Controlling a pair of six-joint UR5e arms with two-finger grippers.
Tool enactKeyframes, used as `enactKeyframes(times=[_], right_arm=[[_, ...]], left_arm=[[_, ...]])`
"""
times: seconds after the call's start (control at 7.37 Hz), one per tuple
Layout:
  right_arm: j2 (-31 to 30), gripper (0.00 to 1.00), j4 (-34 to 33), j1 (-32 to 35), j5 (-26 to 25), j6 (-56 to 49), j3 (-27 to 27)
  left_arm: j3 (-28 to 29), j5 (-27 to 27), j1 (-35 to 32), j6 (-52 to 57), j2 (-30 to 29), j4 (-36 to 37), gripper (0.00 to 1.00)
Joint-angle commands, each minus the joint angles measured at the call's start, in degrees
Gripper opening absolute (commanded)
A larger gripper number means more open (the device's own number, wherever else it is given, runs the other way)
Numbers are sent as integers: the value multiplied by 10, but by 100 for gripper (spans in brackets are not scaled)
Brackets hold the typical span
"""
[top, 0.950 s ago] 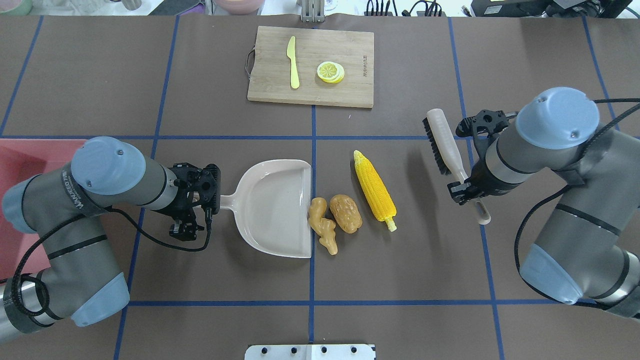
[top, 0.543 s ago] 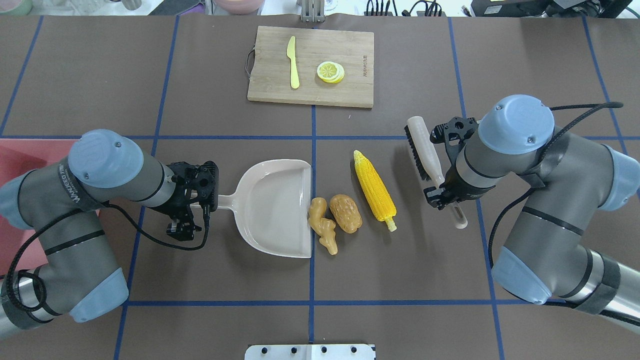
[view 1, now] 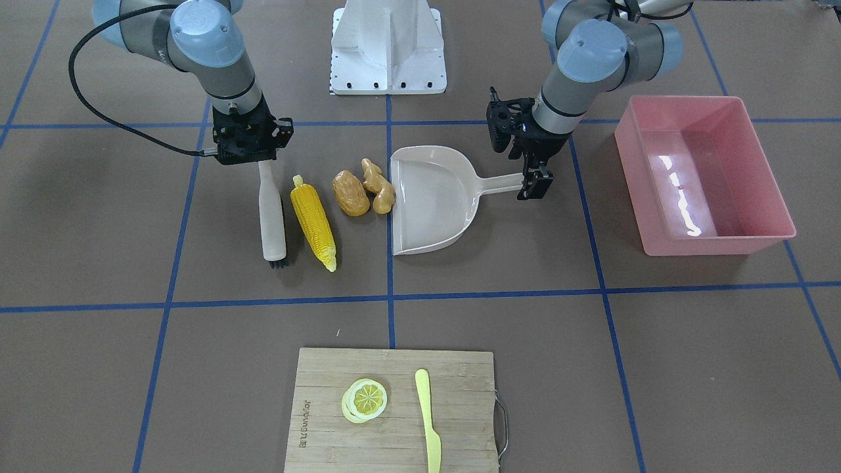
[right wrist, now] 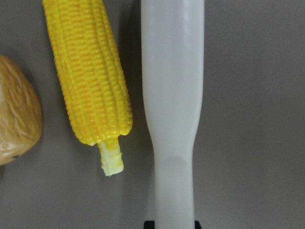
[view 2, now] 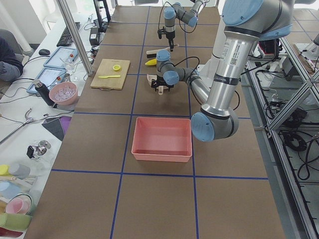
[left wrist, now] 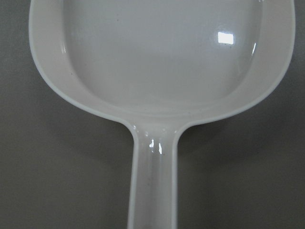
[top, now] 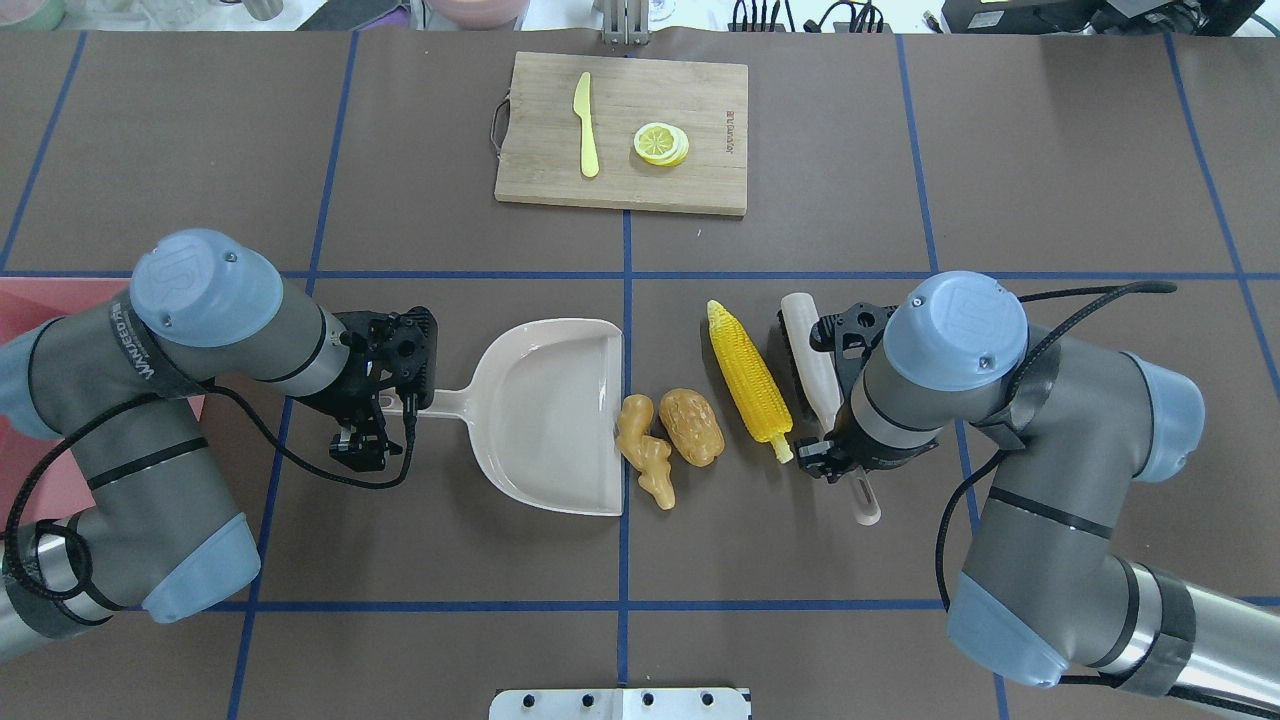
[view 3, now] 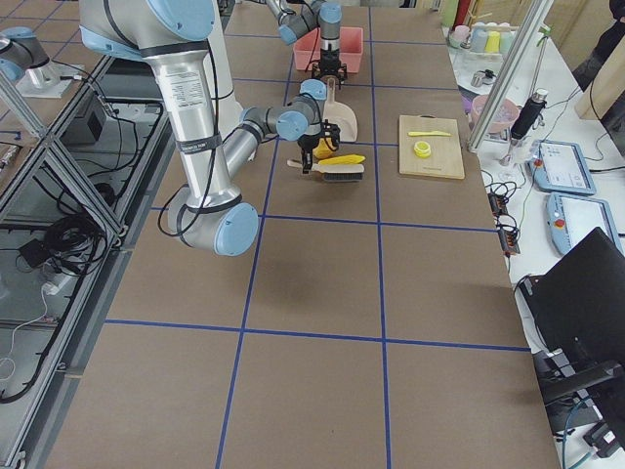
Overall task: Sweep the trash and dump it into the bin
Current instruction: 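Carry the brush with the right gripper toward the corn and potatoes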
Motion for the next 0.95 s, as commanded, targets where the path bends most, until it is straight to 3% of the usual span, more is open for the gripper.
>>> enactKeyframes(times=[0.0,0.81], right_arm=[[13,0,1,-15,-5,5,-5],[64,0,28,-34,-3,80,-31]], left_arm=[[27,0,-1,13,-24,8,97],[29,0,4,14,-22,6,95]])
